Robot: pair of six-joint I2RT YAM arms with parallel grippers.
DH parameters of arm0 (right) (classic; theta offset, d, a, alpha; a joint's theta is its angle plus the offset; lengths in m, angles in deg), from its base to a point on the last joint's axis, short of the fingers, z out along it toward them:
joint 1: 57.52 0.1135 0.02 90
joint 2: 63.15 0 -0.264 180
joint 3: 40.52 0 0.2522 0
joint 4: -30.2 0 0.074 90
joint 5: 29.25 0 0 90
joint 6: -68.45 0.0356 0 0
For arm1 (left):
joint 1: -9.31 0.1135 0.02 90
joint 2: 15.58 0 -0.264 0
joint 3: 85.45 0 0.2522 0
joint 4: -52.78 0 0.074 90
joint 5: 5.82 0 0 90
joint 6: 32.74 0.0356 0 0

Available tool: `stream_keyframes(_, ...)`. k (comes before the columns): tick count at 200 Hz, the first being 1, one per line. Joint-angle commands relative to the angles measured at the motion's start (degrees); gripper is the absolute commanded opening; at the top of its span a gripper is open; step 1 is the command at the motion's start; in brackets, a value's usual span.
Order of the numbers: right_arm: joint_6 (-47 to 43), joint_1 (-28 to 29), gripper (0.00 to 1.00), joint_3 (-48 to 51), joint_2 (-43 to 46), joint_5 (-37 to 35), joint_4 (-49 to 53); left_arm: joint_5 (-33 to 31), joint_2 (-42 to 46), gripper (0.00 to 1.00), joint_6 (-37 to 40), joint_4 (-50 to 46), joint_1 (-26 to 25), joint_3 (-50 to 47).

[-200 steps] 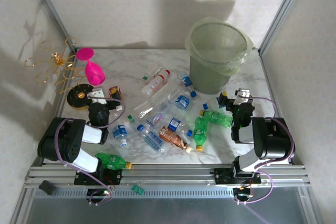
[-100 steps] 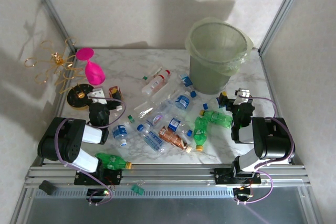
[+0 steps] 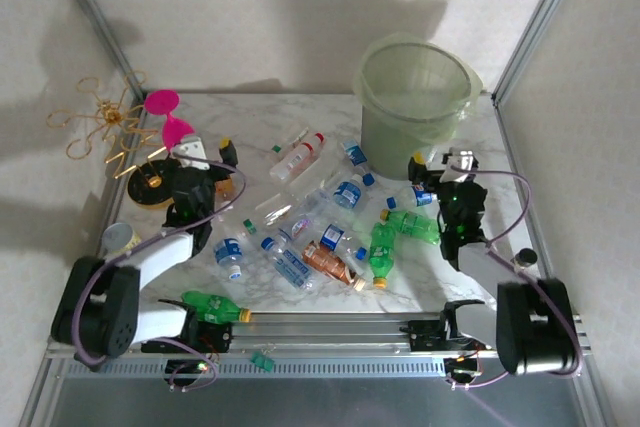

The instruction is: Put the plastic bottles in the bin

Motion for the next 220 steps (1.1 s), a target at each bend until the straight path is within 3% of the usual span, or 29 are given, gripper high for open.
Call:
stream_keyframes(1,-3.5,7.2,0.99,-1.4,7.6,-4.0,10.6,-4.3,8.9,0.99,0.6,-8.0,-4.4,-2.4)
stream_keyframes(30,-3.1,17.5,0.99,-5.0,18.3,-1.0,20.8,-7.9,21.6,0.99,-2.0,-13.9,-13.4,-3.2)
stream_keyframes(44,-1.3,23.9,0.99,-9.5,21.1,-2.2,27.9,-13.1,26.4,0.99,-5.1,-21.3,-20.0,0.1)
stream_keyframes(64,4.5,32.6,0.99,-18.8,20.5,-14.0,40.5,-17.3,29.5,0.99,-15.6,-43.2,-25.7,11.4)
stream_keyframes(80,22.7,32.2,0.99,-29.8,16.7,-20.7,59.5,-14.7,27.6,0.99,-25.5,-66.1,-25.6,23.3)
stream_keyframes(92,25.4,30.2,0.99,-36.0,13.6,-15.0,69.8,-15.9,25.8,0.99,-29.7,-77.9,-25.6,29.5)
stream_keyframes(106,25.8,30.1,0.99,-37.5,12.2,-9.3,73.2,-22.9,25.7,0.99,-45.9,-90.1,-25.1,31.6)
stream_keyframes(121,28.4,30.0,0.99,-36.9,13.1,-6.6,74.0,-18.1,27.4,0.99,-50.4,-94.3,-23.7,31.4)
stream_keyframes(144,30.0,30.0,0.98,-36.0,14.3,-2.7,76.7,-14.5,29.4,0.99,-65.8,-103.8,-23.4,30.1)
stream_keyframes(171,35.3,30.3,0.96,-37.2,10.8,-5.1,84.1,-9.2,27.8,0.99,-82.2,-112.5,-23.3,28.2)
stream_keyframes(199,37.7,30.5,0.95,-33.9,12.6,-3.0,83.7,-2.9,22.0,0.99,-87.4,-114.6,-23.3,26.1)
stream_keyframes(220,37.7,30.8,0.95,-32.3,11.8,-0.7,82.6,3.0,18.3,0.93,-88.2,-112.2,-23.8,22.9)
